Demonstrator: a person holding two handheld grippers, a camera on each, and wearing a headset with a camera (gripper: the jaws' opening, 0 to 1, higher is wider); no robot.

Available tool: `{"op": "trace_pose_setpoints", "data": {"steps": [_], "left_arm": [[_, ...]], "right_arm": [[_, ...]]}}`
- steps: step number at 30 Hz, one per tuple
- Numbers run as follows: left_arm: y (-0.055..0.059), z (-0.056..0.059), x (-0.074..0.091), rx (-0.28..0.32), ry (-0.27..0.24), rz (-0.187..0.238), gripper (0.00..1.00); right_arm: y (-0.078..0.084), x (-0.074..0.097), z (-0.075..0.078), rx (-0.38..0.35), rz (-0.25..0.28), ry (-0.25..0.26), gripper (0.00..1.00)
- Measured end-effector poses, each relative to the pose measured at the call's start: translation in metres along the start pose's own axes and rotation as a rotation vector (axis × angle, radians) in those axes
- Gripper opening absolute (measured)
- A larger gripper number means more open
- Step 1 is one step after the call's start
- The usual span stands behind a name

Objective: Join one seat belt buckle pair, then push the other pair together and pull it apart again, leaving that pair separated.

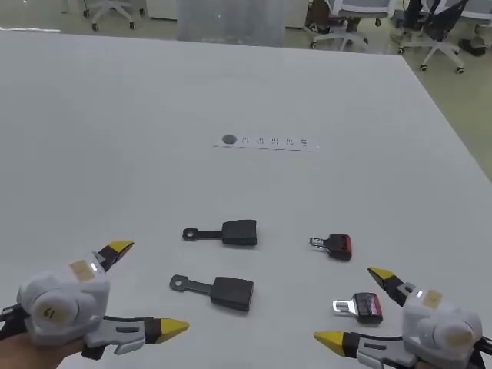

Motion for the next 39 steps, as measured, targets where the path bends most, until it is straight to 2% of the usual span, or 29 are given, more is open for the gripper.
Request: {"op": "trace_pose_setpoints", "data": {"steps": [5, 11, 19, 21, 30, 34, 35, 39], "left_arm": [[-0.003, 0.0, -0.005, -0.007, 0.023, -0.009, 1.0], [-0.005, 0.004, -0.015, -0.018, 0.056, -0.029, 0.98], [-0.011, 0.008, -0.027, -0.042, 0.109, -0.04, 0.95], [-0.011, 0.009, -0.032, -0.055, 0.121, -0.063, 0.94], [-0.011, 0.012, -0.049, -0.106, 0.181, -0.111, 0.89], [-0.009, 0.012, -0.057, -0.124, 0.206, -0.139, 0.86], [-0.01, 0.013, -0.06, -0.123, 0.215, -0.144, 0.85], [-0.005, 0.014, -0.071, -0.149, 0.24, -0.181, 0.84]], "right_arm": [[0.003, 0.003, 0.005, 0.002, -0.008, -0.011, 0.95], [0.008, 0.004, 0.01, 0.034, -0.042, -0.055, 0.93], [0.017, 0.006, 0.02, 0.034, -0.077, -0.102, 0.9], [0.02, 0.007, 0.023, 0.032, -0.084, -0.115, 0.89], [0.031, 0.007, 0.043, 0.03, -0.123, -0.158, 0.86], [0.037, 0.007, 0.049, 0.023, -0.142, -0.194, 0.85], [0.04, 0.007, 0.05, 0.014, -0.157, -0.219, 0.84], [0.047, 0.005, 0.058, 0.031, -0.186, -0.245, 0.84]]}}
Point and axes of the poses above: the centre of the closed fingertips' face, and the gripper's own axes: x roughly backward along the fingers, z roughly to its right, y roughly out of its underside, the point moved 5 cm from there along x, roughly backward along the fingers
